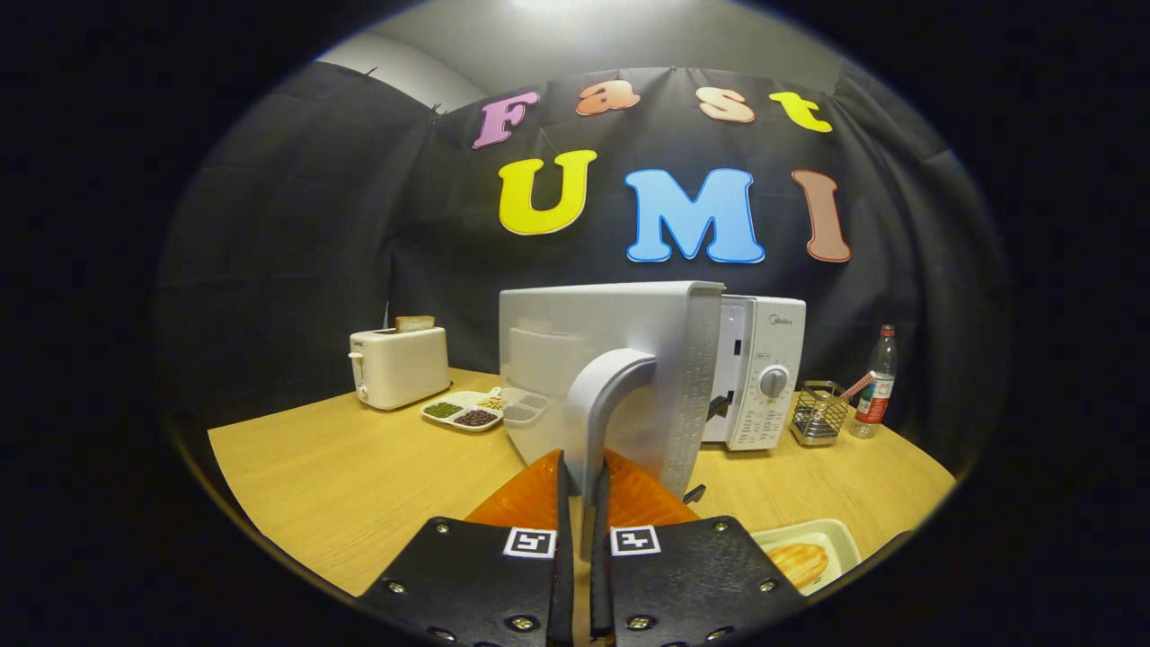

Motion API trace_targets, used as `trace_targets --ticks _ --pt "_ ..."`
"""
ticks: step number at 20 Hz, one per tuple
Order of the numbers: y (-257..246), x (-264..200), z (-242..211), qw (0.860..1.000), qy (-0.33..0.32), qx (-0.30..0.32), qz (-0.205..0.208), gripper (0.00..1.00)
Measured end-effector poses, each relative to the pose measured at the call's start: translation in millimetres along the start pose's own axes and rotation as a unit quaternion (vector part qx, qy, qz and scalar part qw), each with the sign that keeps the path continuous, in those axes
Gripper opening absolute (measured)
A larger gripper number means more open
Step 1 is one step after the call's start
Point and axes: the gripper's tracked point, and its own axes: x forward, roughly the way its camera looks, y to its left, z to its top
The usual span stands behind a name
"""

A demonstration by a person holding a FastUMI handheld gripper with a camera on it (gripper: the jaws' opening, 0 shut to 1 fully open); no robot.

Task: Open the microwave, put the food inside, and close the microwave door.

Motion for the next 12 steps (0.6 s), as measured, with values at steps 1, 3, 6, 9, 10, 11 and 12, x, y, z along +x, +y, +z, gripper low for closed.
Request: trace_targets --ticks 1,3,6,9,10,11,12 --pt "10.6 -2.0 0.8 1.0 -0.003 -0.002 0.002 0.08" --pt "29.4 -5.9 0.5 1.0 -0.01 -0.007 -0.001 0.08" --pt "60.4 -9.2 -0.3 1.0 -0.02 -0.002 -0.009 0.08" --pt "96.0 -10.1 1.0 0.999 -0.032 0.009 -0.013 0.08" --pt "103.5 -10.0 1.1 0.999 -0.033 0.008 -0.024 0.07" --pt "111.0 -9.5 1.5 0.999 -0.037 0.01 -0.035 0.08" --pt "119.1 -7.0 1.8 0.998 -0.039 0.012 -0.047 0.07"
